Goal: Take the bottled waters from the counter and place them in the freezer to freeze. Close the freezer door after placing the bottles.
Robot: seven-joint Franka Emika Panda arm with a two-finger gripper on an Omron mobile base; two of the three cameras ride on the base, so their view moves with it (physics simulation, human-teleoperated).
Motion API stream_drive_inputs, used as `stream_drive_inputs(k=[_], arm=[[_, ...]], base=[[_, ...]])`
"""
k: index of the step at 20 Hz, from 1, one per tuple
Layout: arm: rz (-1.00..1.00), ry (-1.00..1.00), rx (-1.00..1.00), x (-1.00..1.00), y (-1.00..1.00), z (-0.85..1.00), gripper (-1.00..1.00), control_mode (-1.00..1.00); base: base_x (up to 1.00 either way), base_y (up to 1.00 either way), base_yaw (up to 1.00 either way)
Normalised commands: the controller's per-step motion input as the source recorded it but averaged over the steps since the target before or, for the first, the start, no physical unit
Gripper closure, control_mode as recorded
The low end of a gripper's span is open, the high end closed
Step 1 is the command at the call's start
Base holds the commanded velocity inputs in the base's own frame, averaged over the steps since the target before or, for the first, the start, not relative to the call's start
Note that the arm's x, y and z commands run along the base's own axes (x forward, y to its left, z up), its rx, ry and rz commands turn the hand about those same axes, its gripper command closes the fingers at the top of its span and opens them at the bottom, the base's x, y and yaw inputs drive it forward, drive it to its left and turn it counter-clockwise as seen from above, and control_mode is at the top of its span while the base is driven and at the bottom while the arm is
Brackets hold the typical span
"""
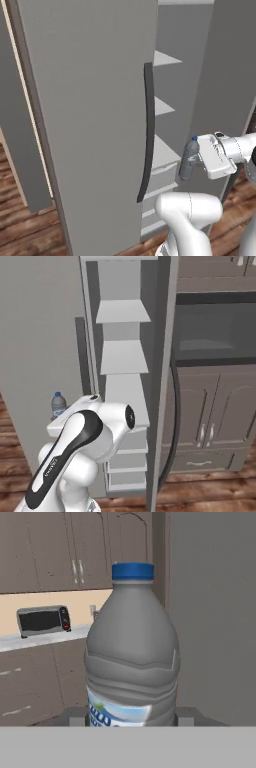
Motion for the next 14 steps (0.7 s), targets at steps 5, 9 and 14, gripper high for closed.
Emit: stream_drive_inputs(k=[5,9,14], arm=[[0.0,0.0,0.0,0.0,0.0,0.0,1.0,1.0],[0.0,0.0,0.0,0.0,0.0,0.0,1.0,1.0],[0.0,0.0,0.0,0.0,0.0,0.0,1.0,1.0]], base=[[0.0,-0.45,-0.07],[0.0,-0.36,-0.05],[0.07,-0.07,-0.04]])
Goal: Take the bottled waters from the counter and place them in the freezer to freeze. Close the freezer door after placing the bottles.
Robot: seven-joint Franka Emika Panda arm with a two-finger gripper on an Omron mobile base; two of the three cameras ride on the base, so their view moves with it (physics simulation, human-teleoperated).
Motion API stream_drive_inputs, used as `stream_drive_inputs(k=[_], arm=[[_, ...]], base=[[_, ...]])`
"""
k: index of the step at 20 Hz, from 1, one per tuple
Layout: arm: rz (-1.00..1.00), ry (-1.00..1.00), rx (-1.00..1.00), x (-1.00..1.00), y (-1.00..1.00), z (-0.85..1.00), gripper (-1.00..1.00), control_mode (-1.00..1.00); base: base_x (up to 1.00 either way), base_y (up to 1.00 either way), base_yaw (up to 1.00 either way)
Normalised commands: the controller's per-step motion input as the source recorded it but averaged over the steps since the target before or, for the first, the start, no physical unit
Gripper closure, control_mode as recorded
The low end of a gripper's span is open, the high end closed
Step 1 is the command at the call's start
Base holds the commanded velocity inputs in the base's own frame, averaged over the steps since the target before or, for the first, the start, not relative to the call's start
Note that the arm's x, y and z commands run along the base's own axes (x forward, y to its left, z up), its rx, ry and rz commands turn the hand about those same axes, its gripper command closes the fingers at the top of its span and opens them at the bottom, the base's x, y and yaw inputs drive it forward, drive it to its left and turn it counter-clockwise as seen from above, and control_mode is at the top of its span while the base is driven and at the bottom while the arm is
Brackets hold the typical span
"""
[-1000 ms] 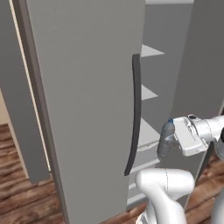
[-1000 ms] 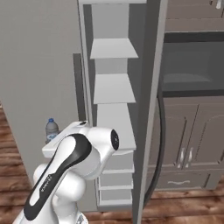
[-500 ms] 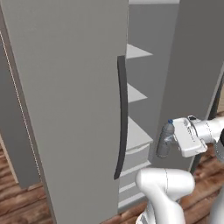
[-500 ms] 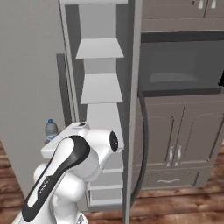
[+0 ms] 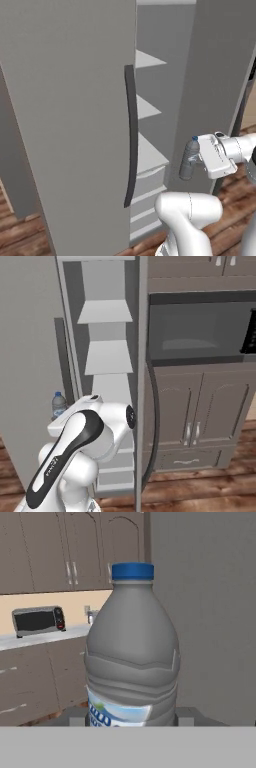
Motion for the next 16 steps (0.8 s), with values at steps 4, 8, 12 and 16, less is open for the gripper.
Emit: stream_drive_inputs(k=[4,8,12,16], arm=[[0.0,0.0,0.0,0.0,0.0,0.0,1.0,1.0],[0.0,0.0,0.0,0.0,0.0,0.0,1.0,1.0],[0.0,0.0,0.0,0.0,0.0,0.0,1.0,1.0],[0.0,0.0,0.0,0.0,0.0,0.0,1.0,1.0]], base=[[0.27,-0.01,-0.01],[0.35,-0.18,0.0],[0.4,-0.26,0.0],[0.34,-0.24,0.0]])
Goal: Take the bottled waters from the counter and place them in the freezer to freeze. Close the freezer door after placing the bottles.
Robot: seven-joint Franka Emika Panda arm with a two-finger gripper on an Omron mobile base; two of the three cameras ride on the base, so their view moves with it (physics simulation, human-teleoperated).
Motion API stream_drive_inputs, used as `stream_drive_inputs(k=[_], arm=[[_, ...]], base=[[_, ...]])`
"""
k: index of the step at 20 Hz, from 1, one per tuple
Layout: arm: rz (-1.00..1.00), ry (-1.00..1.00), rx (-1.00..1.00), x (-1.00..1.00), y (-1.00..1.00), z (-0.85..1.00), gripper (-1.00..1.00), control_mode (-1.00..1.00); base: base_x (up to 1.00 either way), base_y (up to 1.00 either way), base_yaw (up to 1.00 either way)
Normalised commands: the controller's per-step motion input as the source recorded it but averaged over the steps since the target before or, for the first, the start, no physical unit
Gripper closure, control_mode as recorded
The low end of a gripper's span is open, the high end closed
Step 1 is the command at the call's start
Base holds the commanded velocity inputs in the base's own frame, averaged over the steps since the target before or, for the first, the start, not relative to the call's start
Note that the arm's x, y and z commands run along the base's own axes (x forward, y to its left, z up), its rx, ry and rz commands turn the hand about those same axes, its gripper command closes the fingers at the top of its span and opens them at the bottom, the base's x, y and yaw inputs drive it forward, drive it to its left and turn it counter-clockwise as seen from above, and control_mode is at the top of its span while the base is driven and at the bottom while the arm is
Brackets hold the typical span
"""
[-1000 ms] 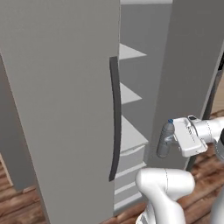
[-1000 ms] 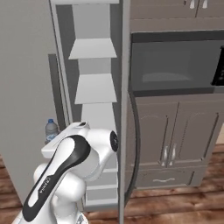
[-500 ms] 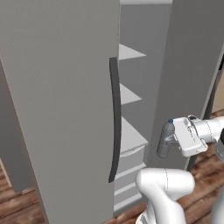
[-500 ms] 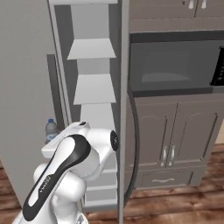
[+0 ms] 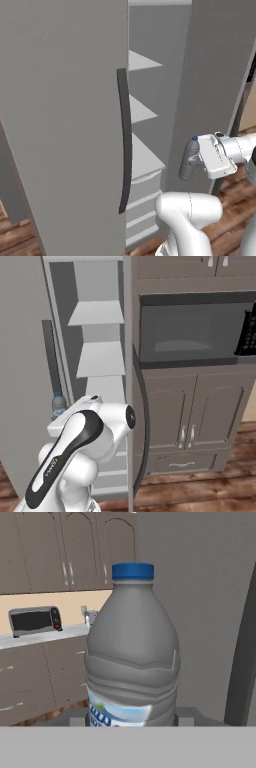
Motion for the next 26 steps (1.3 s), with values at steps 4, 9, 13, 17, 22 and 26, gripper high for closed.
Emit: stream_drive_inputs(k=[4,9,13,17,22,26], arm=[[0.0,0.0,0.0,0.0,0.0,0.0,1.0,1.0],[0.0,0.0,0.0,0.0,0.0,0.0,1.0,1.0],[0.0,0.0,0.0,0.0,0.0,0.0,1.0,1.0],[0.0,0.0,0.0,0.0,0.0,0.0,1.0,1.0],[0.0,0.0,0.0,0.0,0.0,0.0,1.0,1.0],[0.0,0.0,0.0,0.0,0.0,0.0,1.0,1.0]], base=[[0.33,-0.12,0.0],[0.4,-0.1,0.0],[0.47,0.0,0.0],[0.47,0.0,0.0],[0.36,0.04,0.0],[0.38,0.18,0.0]])
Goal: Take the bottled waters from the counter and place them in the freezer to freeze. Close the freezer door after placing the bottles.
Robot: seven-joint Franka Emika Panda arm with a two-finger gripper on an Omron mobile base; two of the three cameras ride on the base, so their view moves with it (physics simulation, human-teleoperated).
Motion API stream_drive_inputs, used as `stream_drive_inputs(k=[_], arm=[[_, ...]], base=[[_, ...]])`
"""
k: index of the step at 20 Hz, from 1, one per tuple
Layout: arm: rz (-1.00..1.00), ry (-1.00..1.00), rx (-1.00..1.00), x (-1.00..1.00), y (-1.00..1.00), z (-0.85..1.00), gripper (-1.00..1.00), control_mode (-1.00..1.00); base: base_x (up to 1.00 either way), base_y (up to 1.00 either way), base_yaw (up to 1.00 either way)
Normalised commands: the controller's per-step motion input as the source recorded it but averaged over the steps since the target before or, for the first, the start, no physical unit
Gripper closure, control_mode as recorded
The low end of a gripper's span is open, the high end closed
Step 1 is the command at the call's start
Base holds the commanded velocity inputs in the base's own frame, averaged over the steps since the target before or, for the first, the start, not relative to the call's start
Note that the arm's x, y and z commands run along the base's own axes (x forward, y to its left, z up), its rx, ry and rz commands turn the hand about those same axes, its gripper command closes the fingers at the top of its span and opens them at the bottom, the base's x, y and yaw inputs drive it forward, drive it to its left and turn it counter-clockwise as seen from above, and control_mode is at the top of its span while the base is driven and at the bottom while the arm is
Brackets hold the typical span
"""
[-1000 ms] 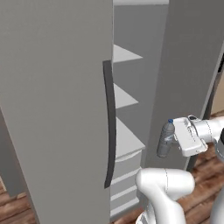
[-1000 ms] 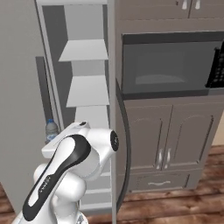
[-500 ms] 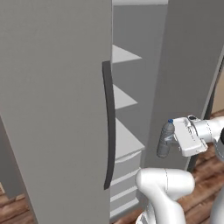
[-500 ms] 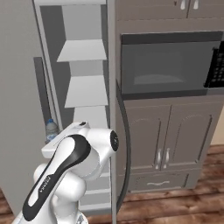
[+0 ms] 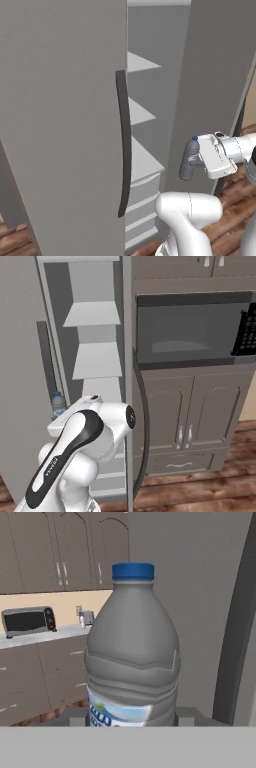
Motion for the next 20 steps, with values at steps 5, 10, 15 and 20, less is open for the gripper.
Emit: stream_drive_inputs(k=[5,10,15,20], arm=[[0.0,0.0,0.0,0.0,0.0,0.0,1.0,1.0],[0.0,0.0,0.0,0.0,0.0,0.0,1.0,1.0],[0.0,0.0,0.0,0.0,0.0,0.0,1.0,1.0],[-0.01,0.0,-0.01,0.05,0.11,0.0,1.0,-1.0]], base=[[0.28,0.26,0.0],[0.19,0.29,0.0],[0.22,0.26,0.0],[0.08,0.09,0.0]])
